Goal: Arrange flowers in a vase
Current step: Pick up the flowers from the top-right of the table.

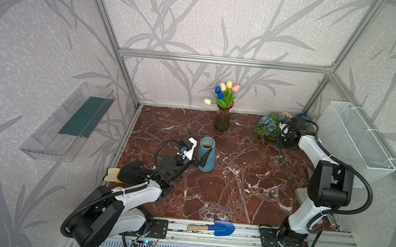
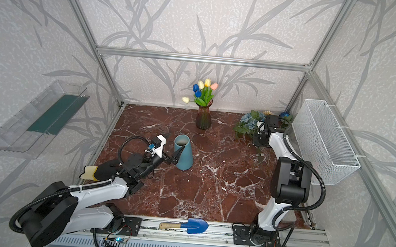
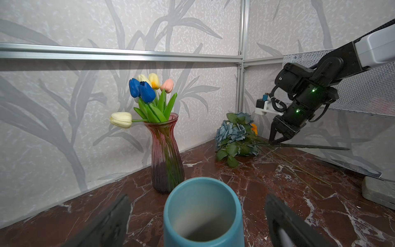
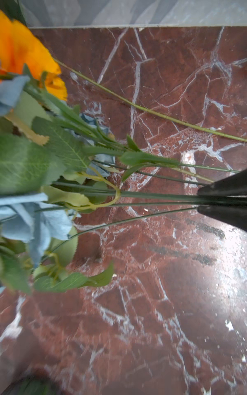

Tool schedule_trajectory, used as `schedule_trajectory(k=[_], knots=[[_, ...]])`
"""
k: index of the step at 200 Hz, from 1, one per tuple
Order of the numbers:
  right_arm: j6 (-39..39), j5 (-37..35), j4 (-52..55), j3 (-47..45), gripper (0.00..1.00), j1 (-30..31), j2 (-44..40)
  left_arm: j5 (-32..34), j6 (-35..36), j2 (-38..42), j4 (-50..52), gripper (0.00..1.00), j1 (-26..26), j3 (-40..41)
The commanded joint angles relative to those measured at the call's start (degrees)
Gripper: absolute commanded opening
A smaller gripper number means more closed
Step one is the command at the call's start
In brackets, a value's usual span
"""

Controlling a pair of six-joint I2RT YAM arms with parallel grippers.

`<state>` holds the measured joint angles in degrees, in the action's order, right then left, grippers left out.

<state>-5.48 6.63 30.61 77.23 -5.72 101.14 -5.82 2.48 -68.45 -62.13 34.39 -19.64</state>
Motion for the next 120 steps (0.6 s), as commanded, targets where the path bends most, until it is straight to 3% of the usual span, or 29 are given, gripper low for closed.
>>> schedule_trajectory(k=[1, 41, 120], knots=[[1.8, 3.0, -1.0, -0.9, 0.1, 0.2, -2.4, 1.1, 0.1, 1.4, -0.3, 0.98, 0.0, 1.3], [4.2, 4.1, -5.3, -3.7, 0.04, 0.9, -7.7, 1.2, 0.7, 2.6, 1.5, 0.98, -0.1, 1.4], [5.8, 2.4, -7.4, -3.3, 0.05, 3.6, -13.3, 1.7, 1.3, 2.2, 0.6, 0.98, -0.1, 1.9]])
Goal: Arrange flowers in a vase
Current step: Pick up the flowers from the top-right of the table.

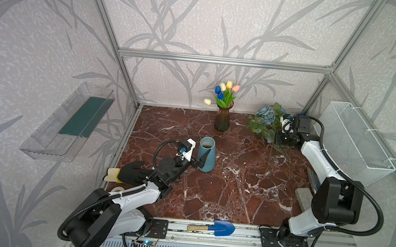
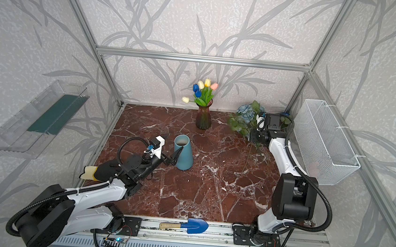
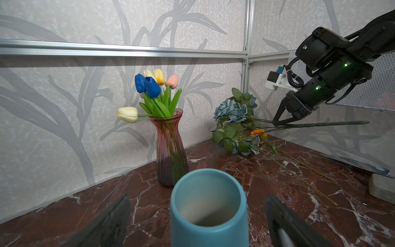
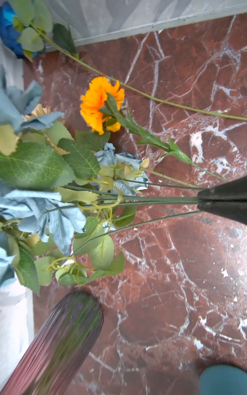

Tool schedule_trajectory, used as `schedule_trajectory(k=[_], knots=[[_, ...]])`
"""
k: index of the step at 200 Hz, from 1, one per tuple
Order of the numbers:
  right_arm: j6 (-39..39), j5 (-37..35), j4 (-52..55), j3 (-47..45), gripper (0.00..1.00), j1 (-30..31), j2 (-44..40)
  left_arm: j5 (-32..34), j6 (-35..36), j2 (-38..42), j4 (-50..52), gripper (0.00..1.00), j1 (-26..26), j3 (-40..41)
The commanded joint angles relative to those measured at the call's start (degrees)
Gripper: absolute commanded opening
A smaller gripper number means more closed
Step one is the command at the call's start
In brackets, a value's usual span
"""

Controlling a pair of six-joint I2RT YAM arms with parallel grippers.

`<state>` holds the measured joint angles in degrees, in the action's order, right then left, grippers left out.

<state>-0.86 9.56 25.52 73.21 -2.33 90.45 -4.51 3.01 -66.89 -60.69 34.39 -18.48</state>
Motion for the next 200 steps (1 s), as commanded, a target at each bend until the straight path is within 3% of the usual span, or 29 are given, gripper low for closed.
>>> schedule_trajectory(k=[1, 23, 58, 104, 142, 172, 200], knots=[[1.2, -0.6, -2.3, 0.8, 0.05, 0.2, -2.6, 0.4, 0.8, 0.6, -0.8, 0.98, 0.0, 0.7], [1.1, -2.2, -3.0, 0.2, 0.04, 0.5, -4.1, 0.7, 0.8, 0.7, -1.2, 0.98, 0.0, 0.9], [2.0, 2.3, -7.1, -2.4, 0.05, 1.4, -7.7, 1.0, 1.2, 0.4, -1.0, 0.98, 0.0, 0.8], [5.2, 2.7, -8.4, -3.7, 0.04, 1.4, -12.6, 1.0, 1.4, 0.6, -0.7, 0.98, 0.0, 0.6], [9.2, 8.3, -8.9, -3.6, 0.04, 1.4, -15.3, 0.9, 1.4, 0.0, -1.2, 0.98, 0.0, 0.3], [12.4, 12.8, -15.6, -7.3, 0.03, 1.4, -18.9, 1.1, 1.4, -0.5, -2.0, 0.98, -0.1, 0.5], [18.8, 19.6, -28.9, -13.5, 0.02, 2.3, -23.8, 2.1, 1.0, 0.5, -2.8, 0.98, -0.1, 0.5]])
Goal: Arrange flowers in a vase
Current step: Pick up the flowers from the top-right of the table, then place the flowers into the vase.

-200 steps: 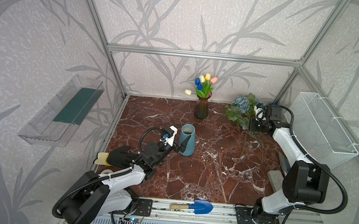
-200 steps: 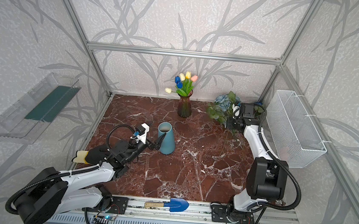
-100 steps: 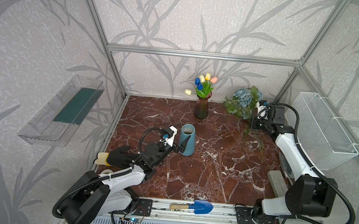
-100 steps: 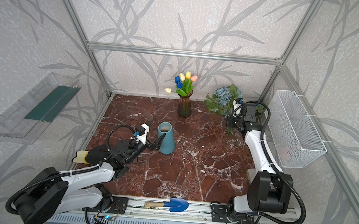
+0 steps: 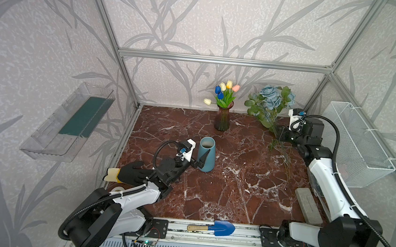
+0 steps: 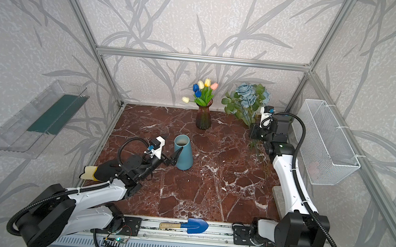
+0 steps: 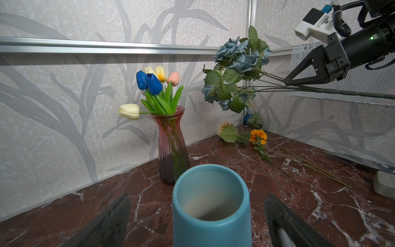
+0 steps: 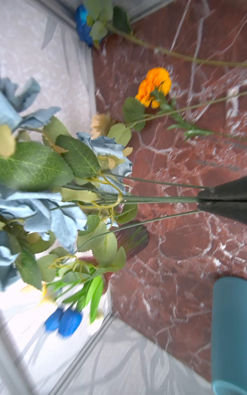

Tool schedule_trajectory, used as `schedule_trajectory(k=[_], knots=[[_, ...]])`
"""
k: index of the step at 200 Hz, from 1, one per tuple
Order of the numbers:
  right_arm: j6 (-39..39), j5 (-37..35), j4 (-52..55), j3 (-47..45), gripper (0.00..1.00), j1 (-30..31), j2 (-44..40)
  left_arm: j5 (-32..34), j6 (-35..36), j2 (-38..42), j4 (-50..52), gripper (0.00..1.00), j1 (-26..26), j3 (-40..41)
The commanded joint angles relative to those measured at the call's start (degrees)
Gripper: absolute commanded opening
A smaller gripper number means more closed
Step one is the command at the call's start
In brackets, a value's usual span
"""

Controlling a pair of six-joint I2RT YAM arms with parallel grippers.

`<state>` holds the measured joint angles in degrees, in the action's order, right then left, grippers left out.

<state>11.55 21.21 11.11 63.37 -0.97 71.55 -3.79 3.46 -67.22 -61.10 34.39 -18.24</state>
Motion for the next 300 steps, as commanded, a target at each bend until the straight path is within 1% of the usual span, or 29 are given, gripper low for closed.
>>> schedule_trajectory(k=[1, 16, 39, 54, 71, 94, 106, 120, 141, 165, 173, 193, 197, 210, 226, 251, 269, 300], knots=[[6.6, 8.1, -14.9, -3.9, 0.02, 1.0, -5.1, 1.4, 0.5, 0.9, -2.4, 0.98, -0.1, 0.3], [8.0, 9.3, -19.9, -5.9, 0.01, 2.7, -7.5, 2.2, 0.5, 1.9, -2.2, 0.98, -0.1, 0.2], [10.5, 11.5, -28.2, -7.6, 0.0, 6.8, -9.6, 4.0, 0.2, 4.1, -1.9, 0.98, -0.1, 0.6], [11.5, 12.0, -34.0, -8.1, 0.0, 10.9, -9.7, 4.8, 0.1, 5.8, -1.0, 0.98, -0.2, 0.5], [11.5, 11.0, -40.9, -7.9, 0.0, 16.7, -8.1, 5.6, -0.1, 8.2, 1.1, 0.98, -0.1, 0.0], [11.4, 8.9, -52.5, -6.6, 0.01, 24.8, -2.9, 7.6, -0.9, 11.4, 4.2, 0.98, -0.3, -0.8], [11.6, 8.6, -60.6, -5.3, 0.0, 28.4, 1.5, 8.3, -1.3, 12.7, 6.0, 0.98, -0.8, -1.3], [12.0, 7.4, -67.5, -3.1, 0.0, 31.9, 6.7, 8.0, -1.8, 13.9, 7.6, 0.97, -1.6, -1.8], [12.8, 6.0, -76.1, 1.0, 0.0, 34.9, 14.2, 7.1, -2.4, 15.9, 11.8, 0.96, -3.1, -3.8], [15.0, 3.4, -82.9, 5.6, 0.0, 36.5, 20.8, 6.9, -2.1, 17.9, 14.8, 0.95, -4.6, -5.6], [15.4, 2.7, -85.4, 6.7, 0.0, 37.0, 22.6, 6.6, -2.1, 18.2, 15.4, 0.93, -5.1, -6.3], [15.1, 0.0, -87.9, 9.5, 0.0, 38.6, 25.9, 4.7, -2.5, 17.1, 18.0, 0.88, -7.1, -9.0], [15.3, -0.3, -88.5, 10.0, 0.0, 38.8, 27.9, 4.1, -2.6, 16.8, 18.5, 0.87, -7.6, -9.8], [16.0, -1.3, -91.0, 11.4, 0.0, 39.8, 30.7, 2.7, -2.7, 15.4, 19.1, 0.83, -8.6, -11.4], [13.9, -2.6, -91.7, 12.3, 0.0, 41.2, 32.9, 1.1, -2.8, 14.0, 19.8, 0.8, -9.7, -13.4], [11.3, -3.7, -91.7, 13.1, 0.0, 42.8, 35.6, -0.7, -2.1, 11.1, 22.3, 0.79, -10.6, -16.8], [8.1, -4.2, -91.7, 13.1, 0.0, 43.7, 37.0, -1.9, -1.3, 9.4, 22.6, 0.78, -10.7, -18.3], [6.5, -5.0, -91.8, 11.8, 0.0, 43.7, 38.3, -2.6, -0.3, 7.2, 23.0, 0.78, -11.3, -19.6]])
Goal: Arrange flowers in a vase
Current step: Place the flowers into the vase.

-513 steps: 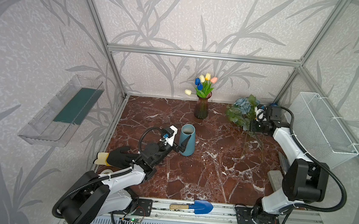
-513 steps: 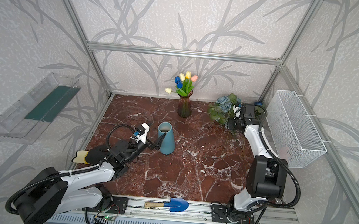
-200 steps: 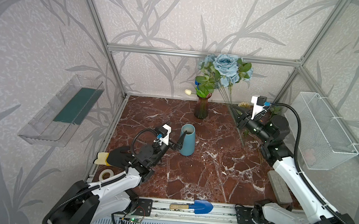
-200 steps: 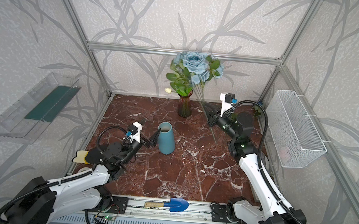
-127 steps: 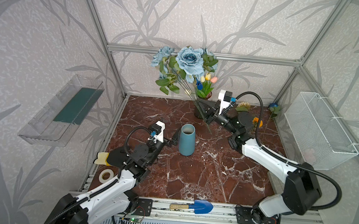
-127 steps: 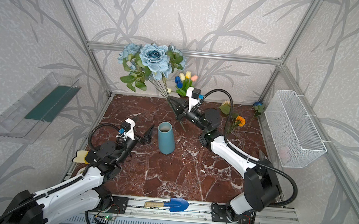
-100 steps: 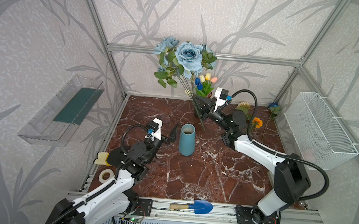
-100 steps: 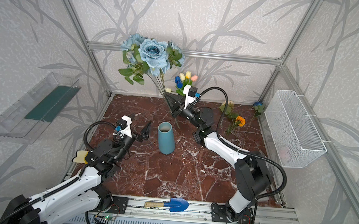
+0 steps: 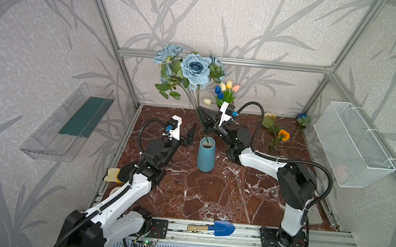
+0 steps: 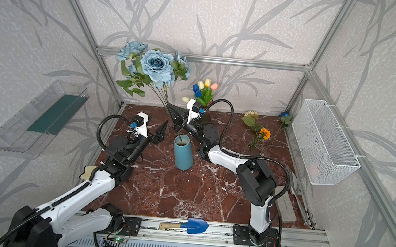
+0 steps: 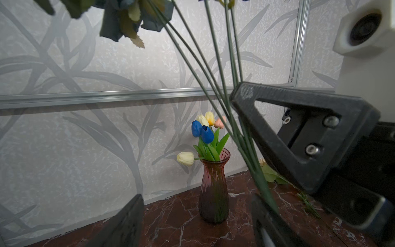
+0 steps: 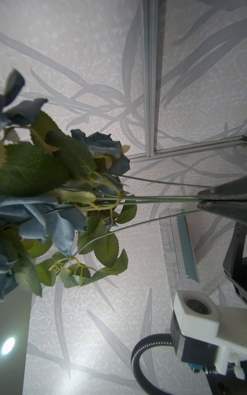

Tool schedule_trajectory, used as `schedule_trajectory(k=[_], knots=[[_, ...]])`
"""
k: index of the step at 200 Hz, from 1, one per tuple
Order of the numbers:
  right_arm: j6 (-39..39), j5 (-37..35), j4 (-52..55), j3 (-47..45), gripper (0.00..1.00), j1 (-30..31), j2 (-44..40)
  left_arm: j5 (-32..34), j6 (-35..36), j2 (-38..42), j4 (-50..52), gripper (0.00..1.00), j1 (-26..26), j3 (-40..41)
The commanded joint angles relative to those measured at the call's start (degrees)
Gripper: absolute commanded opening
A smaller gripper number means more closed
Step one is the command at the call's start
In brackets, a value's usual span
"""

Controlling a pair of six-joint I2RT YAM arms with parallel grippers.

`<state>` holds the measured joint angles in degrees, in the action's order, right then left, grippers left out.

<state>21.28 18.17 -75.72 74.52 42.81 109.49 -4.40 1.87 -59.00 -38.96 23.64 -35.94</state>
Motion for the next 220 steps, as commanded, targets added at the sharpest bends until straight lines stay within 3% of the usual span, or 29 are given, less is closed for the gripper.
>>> schedule_trajectory(k=[1, 133, 174, 198, 220], knots=[[-3.3, -2.0, -5.0, 0.6, 0.0, -0.1, 0.4, -2.0, 1.3, -1.1, 0.8, 0.78, -0.5, -2.0], [-8.5, 0.3, -5.0, -12.7, 0.03, -0.2, -1.6, -4.0, 3.8, -4.3, -0.1, 0.77, -0.7, -2.6], [-11.4, -0.3, -5.0, -18.1, 0.11, -0.2, -3.5, -5.2, 3.6, -4.6, -0.3, 0.76, -0.6, -2.6], [-12.8, -0.8, -5.0, -21.5, 0.27, -0.2, -5.7, -5.4, 3.3, -4.5, -0.3, 0.76, -0.5, -2.3], [-13.9, -1.1, -5.0, -25.0, 0.34, -0.5, -8.6, -5.6, 3.0, -4.1, -1.0, 0.75, -0.4, -1.5]])
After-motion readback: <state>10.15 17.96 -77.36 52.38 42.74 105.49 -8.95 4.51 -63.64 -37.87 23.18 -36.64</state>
